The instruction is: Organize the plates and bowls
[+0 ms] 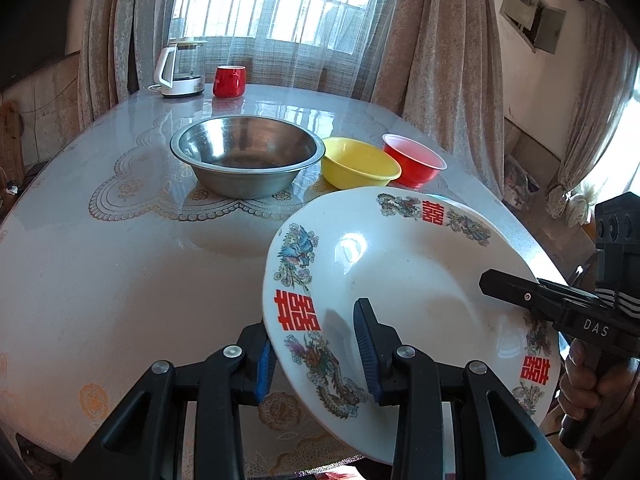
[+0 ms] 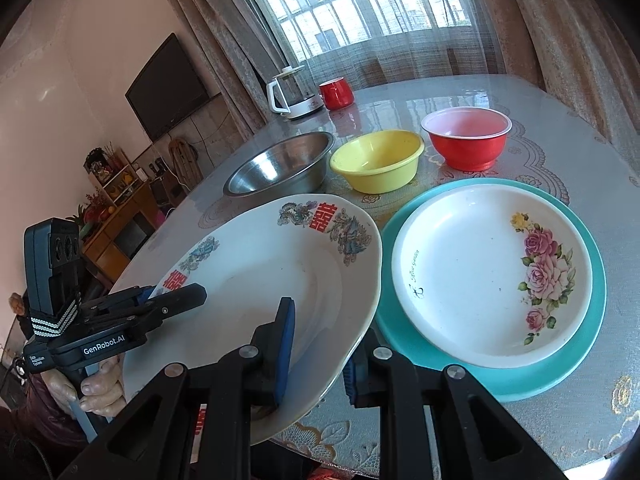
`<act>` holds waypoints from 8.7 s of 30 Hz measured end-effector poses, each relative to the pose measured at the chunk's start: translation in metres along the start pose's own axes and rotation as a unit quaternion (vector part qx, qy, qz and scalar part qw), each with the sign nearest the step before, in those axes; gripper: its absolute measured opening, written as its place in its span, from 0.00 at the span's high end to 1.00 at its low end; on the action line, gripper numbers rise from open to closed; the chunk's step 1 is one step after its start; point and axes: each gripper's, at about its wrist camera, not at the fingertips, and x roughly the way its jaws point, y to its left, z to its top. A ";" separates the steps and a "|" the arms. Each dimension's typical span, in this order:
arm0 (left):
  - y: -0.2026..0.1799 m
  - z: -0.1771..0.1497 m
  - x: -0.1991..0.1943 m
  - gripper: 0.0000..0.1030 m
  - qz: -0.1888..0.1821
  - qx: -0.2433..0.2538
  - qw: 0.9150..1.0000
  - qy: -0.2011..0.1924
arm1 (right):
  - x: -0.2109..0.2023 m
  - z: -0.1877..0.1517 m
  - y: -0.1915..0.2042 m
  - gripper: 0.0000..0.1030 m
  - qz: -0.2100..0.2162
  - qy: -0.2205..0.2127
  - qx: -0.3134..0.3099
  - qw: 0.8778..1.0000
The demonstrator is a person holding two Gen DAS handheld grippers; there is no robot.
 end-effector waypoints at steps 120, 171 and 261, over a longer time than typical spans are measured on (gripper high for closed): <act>-0.122 0.049 0.091 0.63 -0.007 0.068 0.997 0.024 | -0.038 0.003 -0.114 0.71 -0.240 -0.063 0.122 0.961; 0.006 0.020 0.029 0.57 0.104 -0.055 0.993 -0.004 | -0.006 0.044 -0.004 0.62 -0.114 -0.072 0.028 0.990; 0.067 0.036 -0.005 0.72 0.088 -0.086 0.992 -0.043 | 0.125 0.057 0.064 0.62 -0.024 0.064 0.021 0.997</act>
